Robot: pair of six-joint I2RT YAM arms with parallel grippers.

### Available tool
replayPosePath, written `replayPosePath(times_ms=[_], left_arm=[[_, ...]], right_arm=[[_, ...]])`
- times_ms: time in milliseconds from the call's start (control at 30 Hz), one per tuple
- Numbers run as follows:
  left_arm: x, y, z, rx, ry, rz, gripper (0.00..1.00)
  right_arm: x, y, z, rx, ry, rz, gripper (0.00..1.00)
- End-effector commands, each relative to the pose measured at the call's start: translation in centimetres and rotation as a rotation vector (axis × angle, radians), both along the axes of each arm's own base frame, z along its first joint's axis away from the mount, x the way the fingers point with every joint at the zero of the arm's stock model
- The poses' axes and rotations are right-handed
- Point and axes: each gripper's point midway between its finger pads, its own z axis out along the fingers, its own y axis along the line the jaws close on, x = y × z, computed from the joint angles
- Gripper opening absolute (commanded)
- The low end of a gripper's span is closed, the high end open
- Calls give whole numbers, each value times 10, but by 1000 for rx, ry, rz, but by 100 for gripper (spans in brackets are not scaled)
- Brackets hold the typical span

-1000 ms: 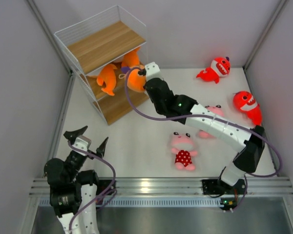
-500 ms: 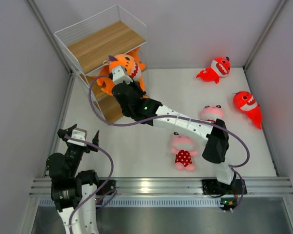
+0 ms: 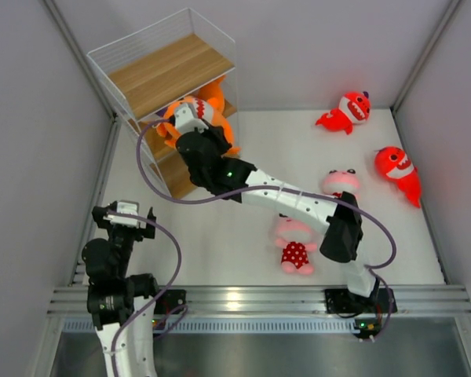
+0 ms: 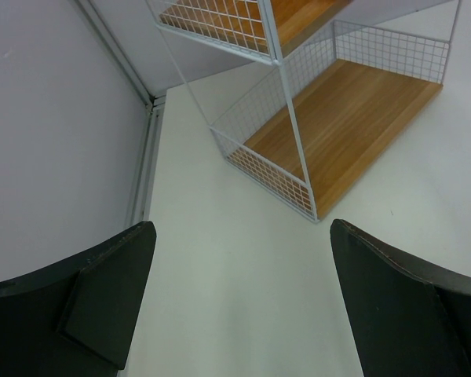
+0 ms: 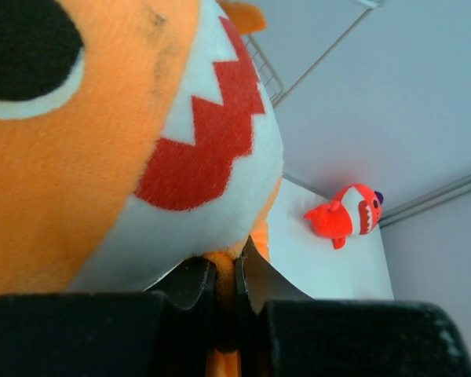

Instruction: Place and organize the stuffed toys onto the shelf

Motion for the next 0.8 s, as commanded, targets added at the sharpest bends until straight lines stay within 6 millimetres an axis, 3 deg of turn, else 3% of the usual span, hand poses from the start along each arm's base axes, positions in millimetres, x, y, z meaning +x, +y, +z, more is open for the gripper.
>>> replayPosePath(times_ms=[0, 100, 333, 500, 667, 767], left_arm=[[3, 9, 22, 33, -70, 44, 99], [4, 12, 18, 69, -63, 55, 99], [0, 19, 24, 57, -77, 102, 99], [4, 18, 7, 26, -50, 99, 99], [4, 18, 7, 25, -57, 99, 99], [3, 18, 6, 25, -62, 101, 99]], right_arm=[[7, -12, 40, 79, -90, -79, 0], [13, -17, 60, 111, -141, -99, 0], [37, -4, 34, -11, -173, -156, 0], [43, 4, 43, -41, -225, -159, 0], [52, 26, 21, -101, -194, -91, 0], [48, 47, 14, -56, -153, 32, 0]])
